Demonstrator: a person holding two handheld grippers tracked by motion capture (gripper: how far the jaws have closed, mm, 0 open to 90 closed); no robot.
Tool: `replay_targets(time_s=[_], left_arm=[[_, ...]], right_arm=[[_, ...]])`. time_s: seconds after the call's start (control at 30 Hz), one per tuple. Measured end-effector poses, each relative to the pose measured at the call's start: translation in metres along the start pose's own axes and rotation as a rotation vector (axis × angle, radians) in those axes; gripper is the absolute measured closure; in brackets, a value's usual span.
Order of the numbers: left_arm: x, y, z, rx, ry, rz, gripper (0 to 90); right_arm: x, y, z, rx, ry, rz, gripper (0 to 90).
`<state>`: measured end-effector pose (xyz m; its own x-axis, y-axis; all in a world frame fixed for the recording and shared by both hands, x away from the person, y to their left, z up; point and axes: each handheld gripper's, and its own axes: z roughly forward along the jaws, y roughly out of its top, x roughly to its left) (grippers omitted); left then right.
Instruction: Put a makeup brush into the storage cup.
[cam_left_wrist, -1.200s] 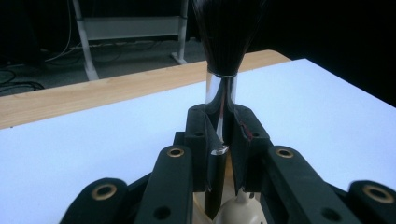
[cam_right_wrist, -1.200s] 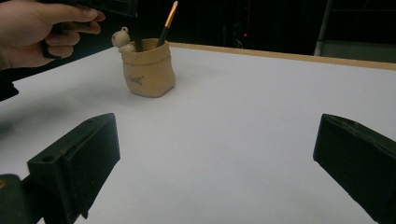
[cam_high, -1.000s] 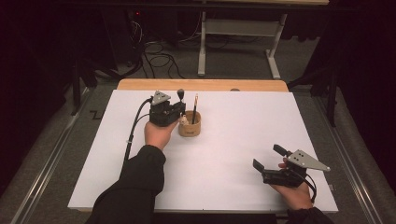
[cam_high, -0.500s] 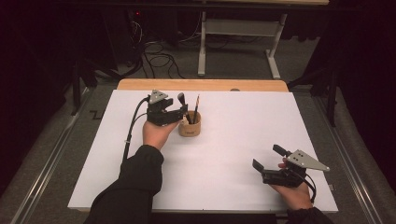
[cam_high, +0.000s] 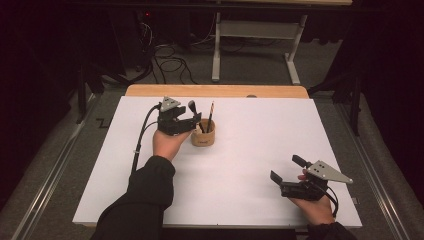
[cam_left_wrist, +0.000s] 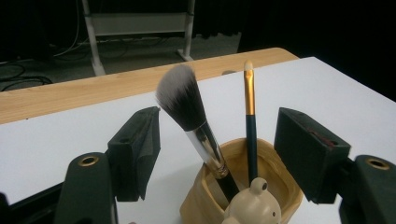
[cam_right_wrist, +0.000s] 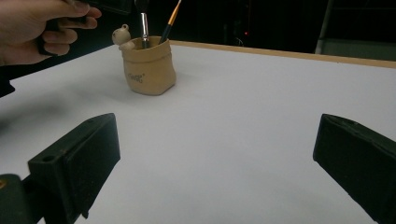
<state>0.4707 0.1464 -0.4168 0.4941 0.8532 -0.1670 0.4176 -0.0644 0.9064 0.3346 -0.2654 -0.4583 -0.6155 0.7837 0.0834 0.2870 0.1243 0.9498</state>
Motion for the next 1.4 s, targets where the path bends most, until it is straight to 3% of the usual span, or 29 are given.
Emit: replay_targets(time_s=[0.23,0.6,0.87,1.4], left_arm=[[-0.001,-0.001,-0.003,-0.004,-0.017,0.011,27.2],[0.003,-0.005,-0.014,-0.011,-0.006,0.008,14.2],[0.004,-0.011,-0.023,0.003,-0.006,0.007,0.1],[0.001,-0.031,-0.057,0.014,-0.008,0.031,0.0]], right_arm=[[0.000,0.000,0.000,0.000,-0.001,-0.001,1.3],[0.000,0.000,0.000,-0.002,-0.004,-0.002,1.3],[0.000,0.000,0.000,-0.001,-0.007,-0.004,1.3],[-0.001,0.002,-0.002,-0.007,-0.014,-0.002,1.3]])
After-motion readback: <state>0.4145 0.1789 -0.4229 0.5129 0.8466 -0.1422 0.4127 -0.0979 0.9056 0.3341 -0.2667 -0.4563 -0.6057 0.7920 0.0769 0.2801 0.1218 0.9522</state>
